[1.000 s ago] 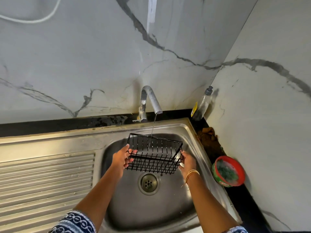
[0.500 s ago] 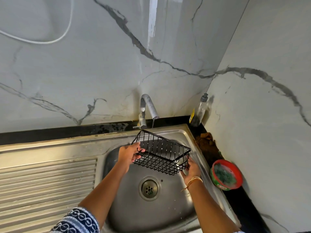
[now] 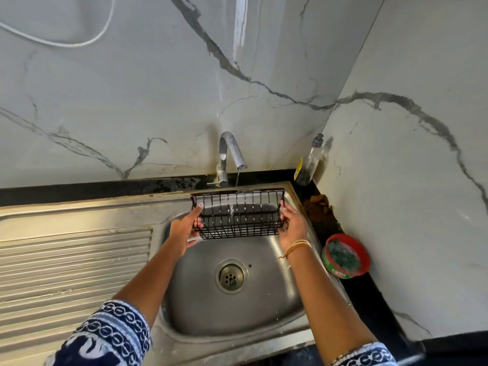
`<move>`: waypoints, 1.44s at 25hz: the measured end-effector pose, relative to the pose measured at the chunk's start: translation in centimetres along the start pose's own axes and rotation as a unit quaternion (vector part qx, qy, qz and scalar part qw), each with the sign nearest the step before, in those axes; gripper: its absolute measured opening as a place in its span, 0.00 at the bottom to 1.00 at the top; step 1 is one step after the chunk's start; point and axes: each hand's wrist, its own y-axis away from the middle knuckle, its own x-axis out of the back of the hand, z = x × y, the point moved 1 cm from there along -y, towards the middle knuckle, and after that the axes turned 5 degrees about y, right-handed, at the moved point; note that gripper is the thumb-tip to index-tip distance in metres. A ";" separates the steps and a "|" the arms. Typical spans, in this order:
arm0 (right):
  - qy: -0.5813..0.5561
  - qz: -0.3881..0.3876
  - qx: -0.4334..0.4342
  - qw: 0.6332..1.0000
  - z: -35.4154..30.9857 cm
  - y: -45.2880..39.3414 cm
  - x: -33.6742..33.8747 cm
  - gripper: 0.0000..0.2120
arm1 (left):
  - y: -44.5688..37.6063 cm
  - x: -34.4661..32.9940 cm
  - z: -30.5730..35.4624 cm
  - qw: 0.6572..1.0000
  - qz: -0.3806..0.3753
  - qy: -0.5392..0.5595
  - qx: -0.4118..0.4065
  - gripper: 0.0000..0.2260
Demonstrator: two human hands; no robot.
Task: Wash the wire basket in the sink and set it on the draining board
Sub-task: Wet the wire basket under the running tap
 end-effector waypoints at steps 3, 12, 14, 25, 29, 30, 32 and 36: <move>0.051 -0.019 0.070 0.996 -1.5 0.7 -1.9 0.14 | 0.1 0.9 -1.1 0.999 -0.010 0.000 0.049 0.35; 0.118 -0.074 0.159 0.977 -2.9 3.3 -5.2 0.15 | -0.5 0.8 -1.7 0.987 -0.048 0.072 0.133 0.26; 0.137 -0.080 0.165 0.973 -2.7 3.5 -5.4 0.15 | -0.7 0.7 -1.8 0.986 -0.038 0.081 0.139 0.25; 0.306 -0.132 0.267 0.904 -2.5 4.4 -7.0 0.13 | -1.0 -0.9 -3.8 0.980 -0.028 0.073 0.185 0.22; 0.261 -0.097 0.249 0.928 -2.8 3.5 -5.6 0.14 | -0.8 -1.0 -2.9 0.988 -0.009 0.061 0.143 0.22; 0.234 -0.078 0.234 0.940 -2.8 3.1 -5.1 0.15 | -0.8 -0.9 -2.3 0.992 0.007 0.049 0.113 0.21; 0.179 -0.041 0.193 0.964 -2.6 2.2 -3.9 0.14 | -0.7 -0.7 -1.1 0.998 0.049 0.018 0.046 0.19; 0.111 0.014 0.111 0.988 -1.8 0.6 -1.3 0.15 | -0.1 -1.3 1.4 0.993 0.074 -0.049 -0.082 0.17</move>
